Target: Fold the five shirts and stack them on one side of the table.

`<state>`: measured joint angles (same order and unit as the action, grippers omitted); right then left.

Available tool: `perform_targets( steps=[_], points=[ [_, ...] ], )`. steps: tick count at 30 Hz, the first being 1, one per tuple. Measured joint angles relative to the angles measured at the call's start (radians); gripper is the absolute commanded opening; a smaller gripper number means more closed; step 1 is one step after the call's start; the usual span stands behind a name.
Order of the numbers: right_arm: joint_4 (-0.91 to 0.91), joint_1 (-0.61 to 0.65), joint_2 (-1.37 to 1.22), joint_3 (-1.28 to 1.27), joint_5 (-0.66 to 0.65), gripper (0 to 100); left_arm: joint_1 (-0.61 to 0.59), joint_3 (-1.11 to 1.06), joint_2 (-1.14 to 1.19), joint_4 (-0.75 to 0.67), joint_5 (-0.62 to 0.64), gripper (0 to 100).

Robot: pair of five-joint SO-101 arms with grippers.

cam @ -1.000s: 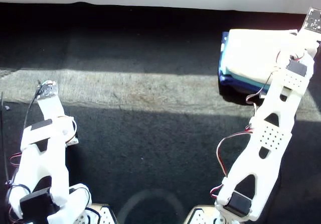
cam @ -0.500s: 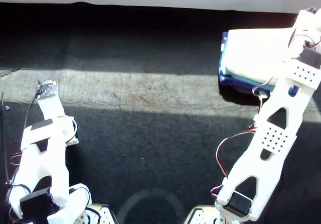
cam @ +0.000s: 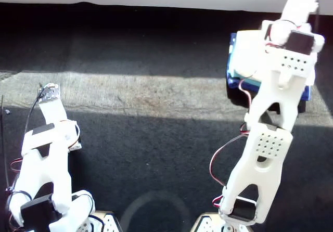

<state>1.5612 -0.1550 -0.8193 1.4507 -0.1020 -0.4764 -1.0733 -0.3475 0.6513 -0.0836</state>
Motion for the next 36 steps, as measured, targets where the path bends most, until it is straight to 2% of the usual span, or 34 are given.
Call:
perform_targets(
  steps=[7, 13, 29, 36],
  points=[
    [0.129, 0.031, -0.018, 0.002, 0.000, 0.5, 0.000, 0.000, 0.000, 0.000, 0.000, 1],
    [0.183, 0.032, -0.167, 0.006, 0.000, 0.5, 0.000, 0.000, 0.000, 0.000, 0.000, 1],
    [0.192, 0.034, -0.219, 0.006, 0.000, 0.5, 0.000, 0.000, 0.000, 0.000, 0.000, 1],
    [0.192, 0.031, 0.005, 0.005, 0.000, 0.5, 0.000, 0.000, 0.000, 0.000, 0.000, 1]
  ],
)
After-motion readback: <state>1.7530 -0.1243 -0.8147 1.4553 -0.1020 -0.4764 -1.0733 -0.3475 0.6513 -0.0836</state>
